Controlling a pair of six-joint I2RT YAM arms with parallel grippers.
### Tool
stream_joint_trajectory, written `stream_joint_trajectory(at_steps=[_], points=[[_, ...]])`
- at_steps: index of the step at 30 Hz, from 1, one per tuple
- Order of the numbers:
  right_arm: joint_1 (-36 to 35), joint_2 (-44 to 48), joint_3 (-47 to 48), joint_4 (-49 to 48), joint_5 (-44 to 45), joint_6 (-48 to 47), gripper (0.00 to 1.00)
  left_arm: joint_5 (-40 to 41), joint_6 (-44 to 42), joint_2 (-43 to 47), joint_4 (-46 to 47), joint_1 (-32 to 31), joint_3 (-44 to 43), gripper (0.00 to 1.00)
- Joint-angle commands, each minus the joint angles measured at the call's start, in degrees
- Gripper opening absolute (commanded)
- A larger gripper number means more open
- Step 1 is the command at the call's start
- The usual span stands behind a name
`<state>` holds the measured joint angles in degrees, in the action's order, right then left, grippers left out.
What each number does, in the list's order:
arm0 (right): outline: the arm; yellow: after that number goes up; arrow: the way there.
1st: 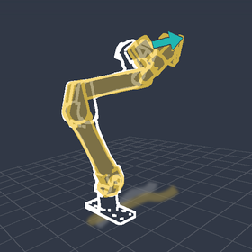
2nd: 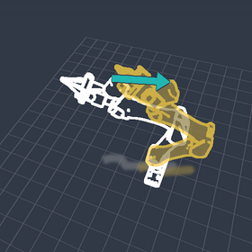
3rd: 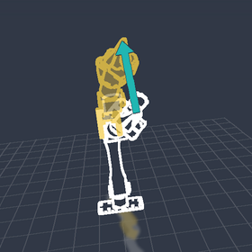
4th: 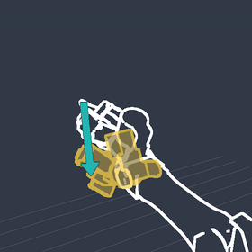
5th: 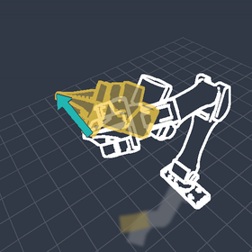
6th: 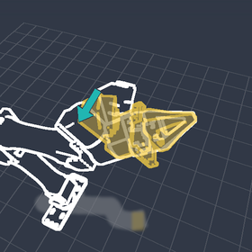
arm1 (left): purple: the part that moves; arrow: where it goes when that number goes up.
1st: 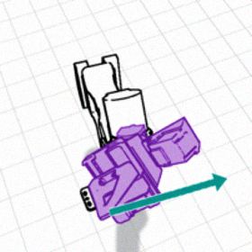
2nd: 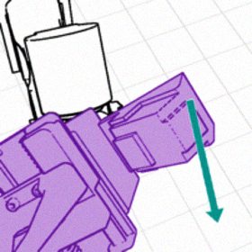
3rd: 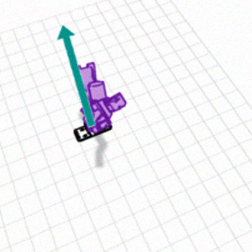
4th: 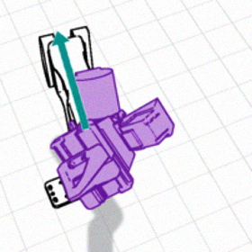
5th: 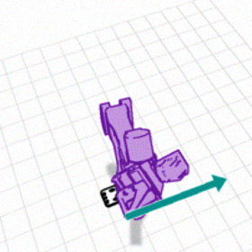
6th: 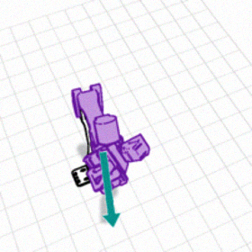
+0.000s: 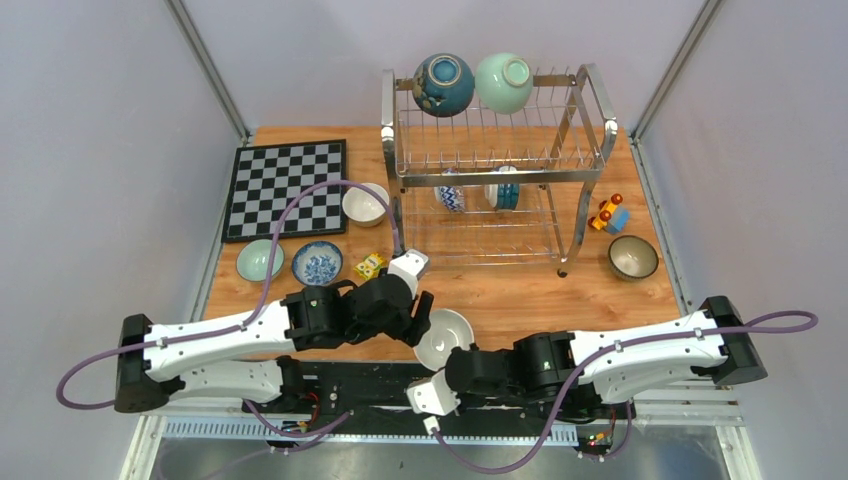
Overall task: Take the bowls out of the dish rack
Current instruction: Place the bowl with the bowl.
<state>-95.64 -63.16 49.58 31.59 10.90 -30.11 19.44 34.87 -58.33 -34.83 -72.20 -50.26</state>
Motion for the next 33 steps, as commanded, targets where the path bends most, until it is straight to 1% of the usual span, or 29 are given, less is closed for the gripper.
stream_joint_trajectory(at_steps=[1, 5, 8, 10, 18, 19, 23, 24, 26, 28, 29, 30, 31, 33], points=[[-0.87, 0.22, 3.35, -0.30, 0.56, -2.16, 0.00, -0.76, -0.81, -1.85, -0.62, -0.57, -1.38, 0.66], [-0.87, 0.53, 3.74, -0.48, 0.10, -1.80, 0.00, -2.12, -0.81, -3.16, 0.23, -0.65, -0.82, 0.60], [-0.87, 0.67, 3.89, -0.61, 0.03, -1.63, 0.00, -2.88, -0.77, -3.94, 1.06, -0.66, -0.46, 0.51], [-0.87, 0.59, 3.88, -0.63, 0.08, -1.63, 0.00, -3.20, -0.83, -4.44, 1.35, -0.66, -0.47, 0.44], [-0.84, 0.08, 3.81, -0.74, 0.09, -1.69, 0.00, -4.01, -0.66, -5.22, 1.89, -0.70, -0.63, 0.03], [-0.84, -0.01, 3.78, -0.70, 0.13, -1.67, 0.00, -4.05, -0.57, -5.12, 1.87, -0.71, -0.63, 0.00], [-0.87, -0.57, 3.81, -0.75, 0.64, -1.29, 0.00, -3.47, 0.02, -4.57, 2.05, -0.66, -0.26, 0.00], [-0.84, -0.75, 3.89, -0.76, 1.03, -0.92, 0.06, -3.23, 0.37, -4.28, 2.13, -0.72, -0.08, 0.00], [-0.84, -1.12, 4.07, -0.91, 1.90, 0.24, 0.27, -2.43, 0.80, -3.54, 2.21, -0.66, 0.35, 0.00], [-0.83, -1.43, 4.52, -2.01, 3.85, 3.72, 0.48, -1.08, 1.59, -2.61, 2.09, -0.66, 0.78, 0.00], [-0.84, -1.38, 4.82, -2.58, 4.88, 5.63, 0.62, -0.36, 2.03, -2.04, 2.06, -0.66, 0.96, 0.00], [-0.87, -1.11, 4.82, -3.46, 5.40, 7.38, 0.81, 0.43, 2.53, -1.43, 1.98, -0.66, 1.26, 0.00], [-0.87, -0.70, 4.79, -4.59, 5.71, 8.74, 0.90, 1.41, 3.14, -0.78, 1.97, -0.66, 1.70, 0.00], [-0.81, 0.48, 4.74, -7.17, 7.98, 13.25, 0.92, 3.97, 4.54, 0.66, 1.96, -0.66, 2.47, 0.00]])
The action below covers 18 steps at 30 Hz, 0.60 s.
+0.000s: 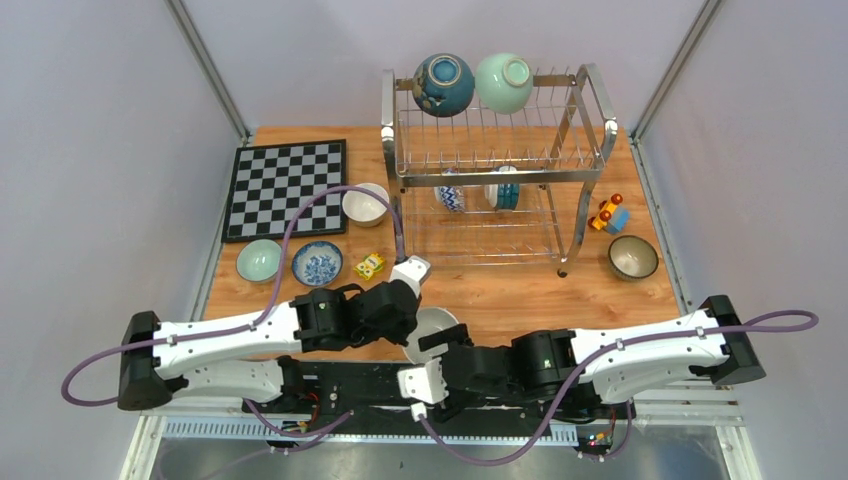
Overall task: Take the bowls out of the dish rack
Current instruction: Place the bowl with the bowl.
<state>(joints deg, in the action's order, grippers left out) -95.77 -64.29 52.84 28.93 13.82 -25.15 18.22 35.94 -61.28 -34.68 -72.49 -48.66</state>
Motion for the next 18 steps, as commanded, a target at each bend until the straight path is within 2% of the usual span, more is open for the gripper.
stream_joint_trajectory(at_steps=[1, 9, 12, 15, 18], points=[[-0.73, 2.22, 1.53, -6.14, 7.46, 10.98, 0.94, 6.35, 4.24, 4.43, 1.78, -0.37, 1.27, 0.00], [2.67, 7.60, 1.49, -8.71, 23.67, 41.72, 0.97, 16.76, 15.93, 12.16, 1.08, -0.28, 5.96, 0.00], [6.36, 9.60, 1.05, -7.43, 22.72, 52.94, 0.89, 18.40, 20.75, 14.16, 0.66, -0.28, 7.02, 0.00], [10.01, 9.31, 1.85, -5.02, 21.42, 62.17, 0.78, 19.25, 23.99, 15.18, -0.42, -0.28, 6.95, 0.00], [11.74, 7.46, 2.70, -4.13, 21.62, 65.16, 0.68, 19.03, 25.15, 15.42, -1.19, -0.28, 6.63, 0.00]])
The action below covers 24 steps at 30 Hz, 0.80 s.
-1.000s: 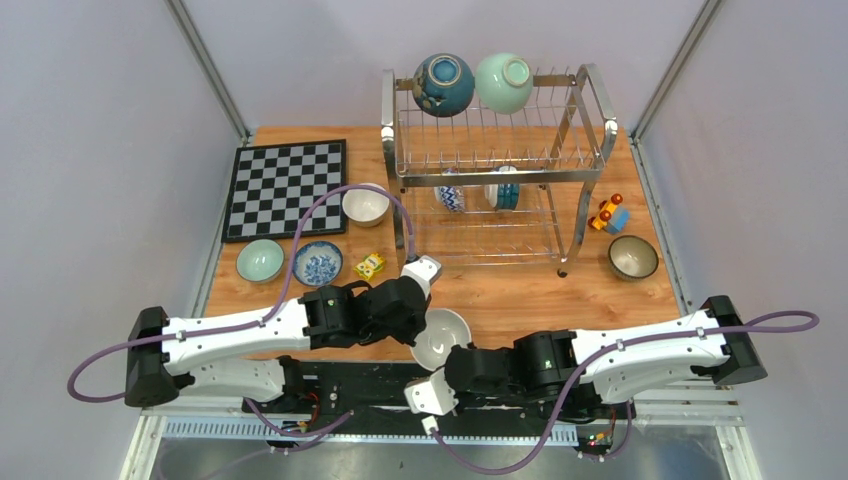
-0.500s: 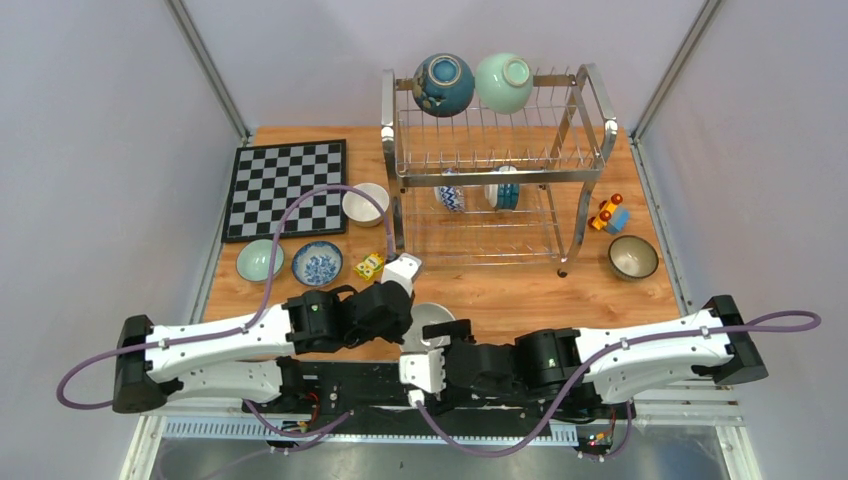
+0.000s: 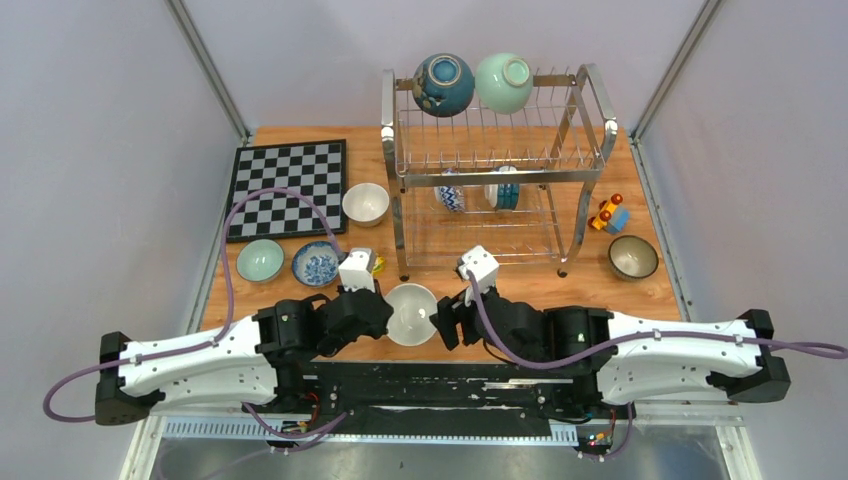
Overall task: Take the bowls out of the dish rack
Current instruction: Place the bowl with the bowl.
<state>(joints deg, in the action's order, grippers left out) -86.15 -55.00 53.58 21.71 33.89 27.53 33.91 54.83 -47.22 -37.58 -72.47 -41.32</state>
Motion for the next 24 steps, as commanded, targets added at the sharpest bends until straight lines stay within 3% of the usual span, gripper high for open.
stream_joint_trajectory(at_steps=[1, 15, 21, 24], points=[[2.95, -2.63, 2.28, 3.39, 1.12, 13.38, 0.66, 3.23, 6.77, 1.20, 1.20, -0.31, -0.89, 0.00], [7.03, -16.61, 9.49, 9.77, -3.46, 18.10, 0.48, 3.53, 11.29, -1.07, -6.91, -0.31, -4.18, 0.00], [7.34, -19.58, 9.55, 11.10, -3.92, 17.39, 0.47, 2.73, 11.97, -1.79, -8.25, -0.31, -5.04, 0.00], [7.52, -20.32, 9.26, 11.24, -4.20, 17.21, 0.36, 2.49, 12.00, -1.49, -8.21, -0.31, -4.91, 0.00]])
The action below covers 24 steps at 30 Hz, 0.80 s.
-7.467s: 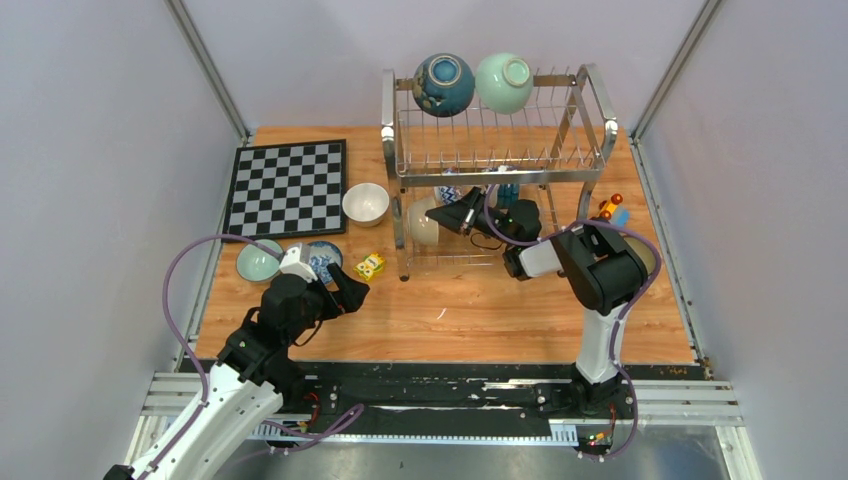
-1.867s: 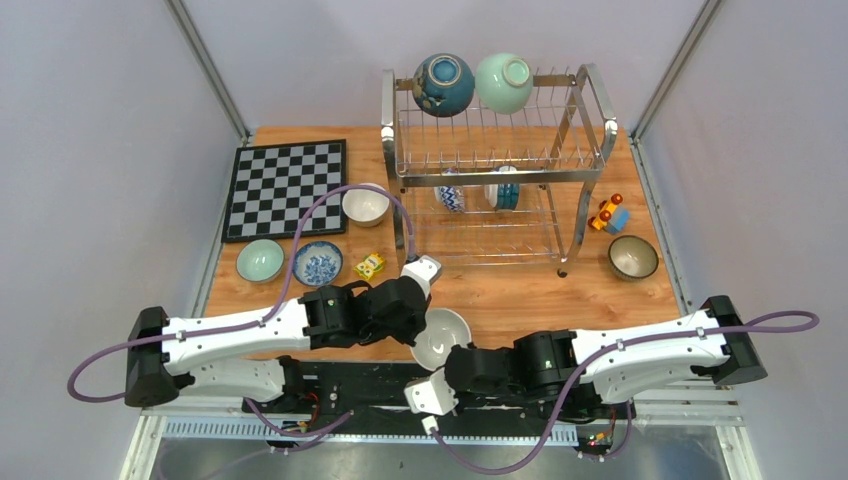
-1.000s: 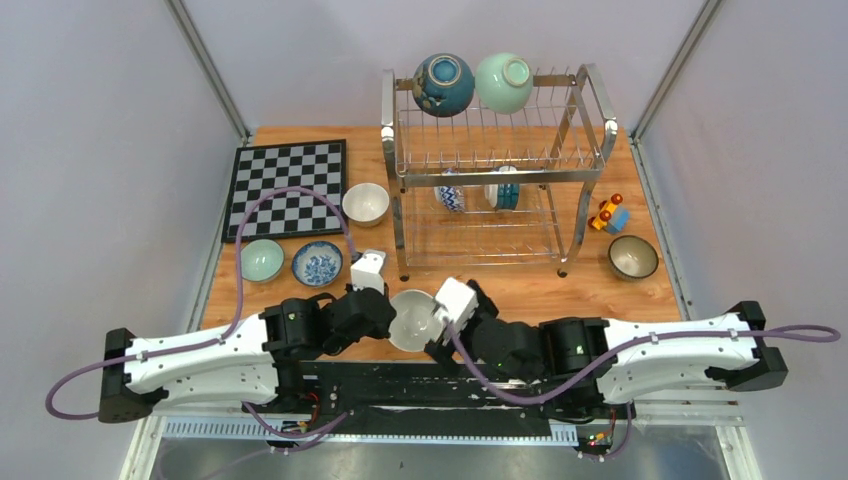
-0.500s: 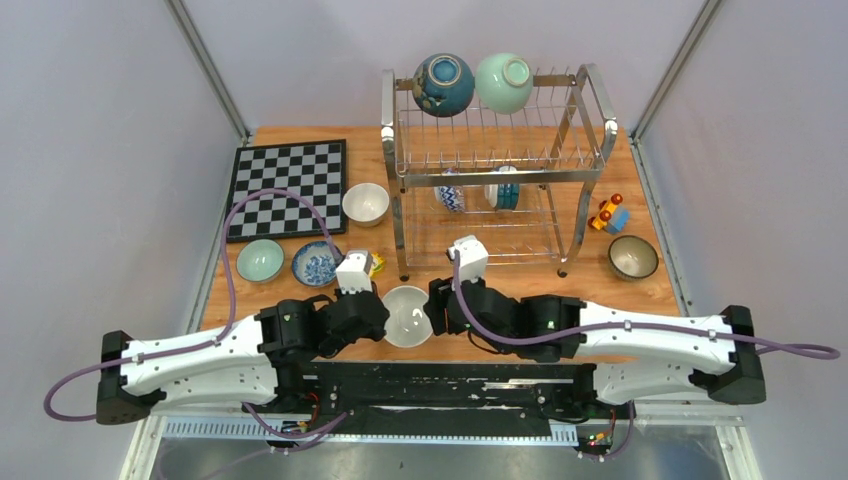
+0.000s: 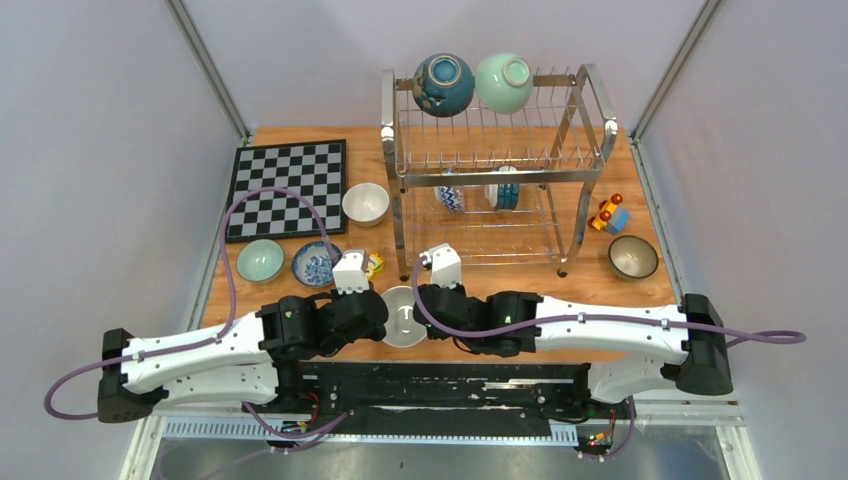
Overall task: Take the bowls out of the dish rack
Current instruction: Place the bowl with the bowl.
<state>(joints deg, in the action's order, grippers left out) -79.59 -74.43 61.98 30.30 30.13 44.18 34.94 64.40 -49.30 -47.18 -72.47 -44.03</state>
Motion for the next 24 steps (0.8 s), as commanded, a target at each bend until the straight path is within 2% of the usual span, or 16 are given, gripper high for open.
stream_joint_trajectory(at_steps=[1, 8, 11, 13, 15, 19, 21, 24], points=[[0.99, -1.13, 0.87, 2.63, -0.61, 0.59, 0.32, 1.38, 2.36, 0.71, 1.60, -0.31, -2.20, 0.00], [1.02, -3.43, 2.07, 2.65, -1.67, 0.09, 0.01, 0.37, 1.76, 0.23, 1.94, -0.31, -1.99, 0.00], [1.37, -4.58, 2.46, 2.79, -2.54, 0.59, 0.00, 0.07, -0.55, -0.39, 2.12, -0.31, -1.85, 0.02], [1.94, -4.70, 2.58, 2.92, -3.71, 1.16, 0.00, 0.97, -1.38, -1.09, -0.36, -0.31, -2.41, 0.13], [2.82, -4.66, 2.45, 2.92, -5.52, 1.58, 0.00, 1.53, -1.98, -1.16, -2.55, -0.31, -2.15, 0.27], [5.02, -5.21, 2.44, 2.91, -10.14, 2.73, 0.00, 2.01, -3.34, 0.51, -2.66, -0.33, -0.72, 0.51], [6.09, -5.70, 2.45, 2.95, -12.41, 3.52, 0.00, 2.44, -3.48, 1.00, -2.74, -0.31, -0.30, 0.55], [7.57, -6.11, 2.02, 3.11, -15.64, 5.29, 0.00, 1.62, -4.07, 0.71, -1.70, -0.31, 0.44, 0.55]])
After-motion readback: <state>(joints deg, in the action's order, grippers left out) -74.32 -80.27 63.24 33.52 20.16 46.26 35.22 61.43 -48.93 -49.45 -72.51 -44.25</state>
